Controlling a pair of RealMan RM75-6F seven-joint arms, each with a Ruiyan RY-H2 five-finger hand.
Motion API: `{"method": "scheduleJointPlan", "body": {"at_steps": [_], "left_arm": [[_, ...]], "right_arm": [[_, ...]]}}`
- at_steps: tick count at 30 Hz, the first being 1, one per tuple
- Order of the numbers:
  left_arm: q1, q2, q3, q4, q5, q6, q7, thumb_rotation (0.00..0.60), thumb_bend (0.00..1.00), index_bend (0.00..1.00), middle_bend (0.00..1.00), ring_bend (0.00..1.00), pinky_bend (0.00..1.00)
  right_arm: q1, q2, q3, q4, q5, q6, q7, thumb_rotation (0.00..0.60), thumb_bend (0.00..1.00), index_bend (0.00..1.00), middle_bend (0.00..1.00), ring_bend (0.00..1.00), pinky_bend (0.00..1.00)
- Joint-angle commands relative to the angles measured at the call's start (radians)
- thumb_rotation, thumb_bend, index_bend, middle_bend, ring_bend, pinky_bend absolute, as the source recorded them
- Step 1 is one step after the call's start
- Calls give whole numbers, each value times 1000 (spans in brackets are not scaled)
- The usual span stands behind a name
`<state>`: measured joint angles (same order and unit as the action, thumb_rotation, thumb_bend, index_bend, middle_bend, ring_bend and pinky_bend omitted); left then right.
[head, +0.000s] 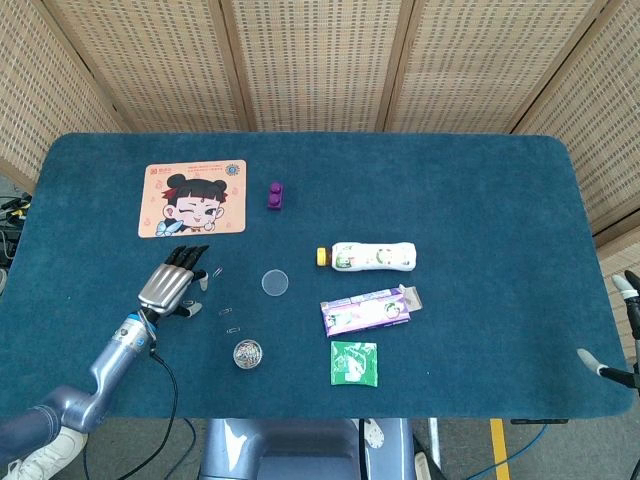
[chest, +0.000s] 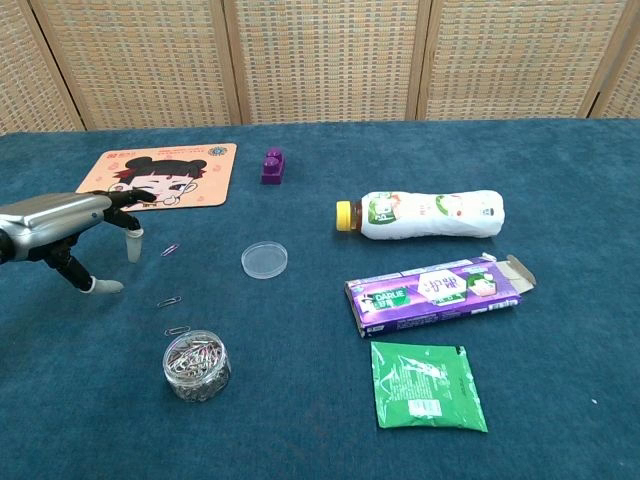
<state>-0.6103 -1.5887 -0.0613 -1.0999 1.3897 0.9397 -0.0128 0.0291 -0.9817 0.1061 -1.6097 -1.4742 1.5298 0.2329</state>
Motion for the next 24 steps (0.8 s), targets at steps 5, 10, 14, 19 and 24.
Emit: {"method": "scheduleJointPlan", "body": {"at_steps": [5, 10, 14, 19, 24], "left_arm": [[17, 49, -13, -68, -75, -27, 63, 600, 259, 515, 0, 0, 0], [18, 30, -19, -55, -117, -56, 79, 600, 288, 524, 0, 0, 0], [18, 17, -23, -44, -137, -66, 90, 600, 304, 529, 0, 0, 0], [18, 13, -26, -48, -158, -78, 106, 600, 305, 530, 0, 0, 0], [18, 13, -27, -53, -170, -84, 115, 600, 304, 530, 0, 0, 0]], "right_arm": [[-1, 0, -3, -8, -9, 4, -9, 600, 0, 0, 0, 0, 0], [0, -1, -4, -9, -8, 4, -14, 600, 0, 0, 0, 0, 0], [1, -1, -2, -7, -5, 1, -11, 600, 0, 0, 0, 0, 0], [2, -1, -2, -6, -5, 0, -10, 600, 0, 0, 0, 0, 0], [1, 0, -2, -7, -6, 2, -10, 600, 0, 0, 0, 0, 0]]}}
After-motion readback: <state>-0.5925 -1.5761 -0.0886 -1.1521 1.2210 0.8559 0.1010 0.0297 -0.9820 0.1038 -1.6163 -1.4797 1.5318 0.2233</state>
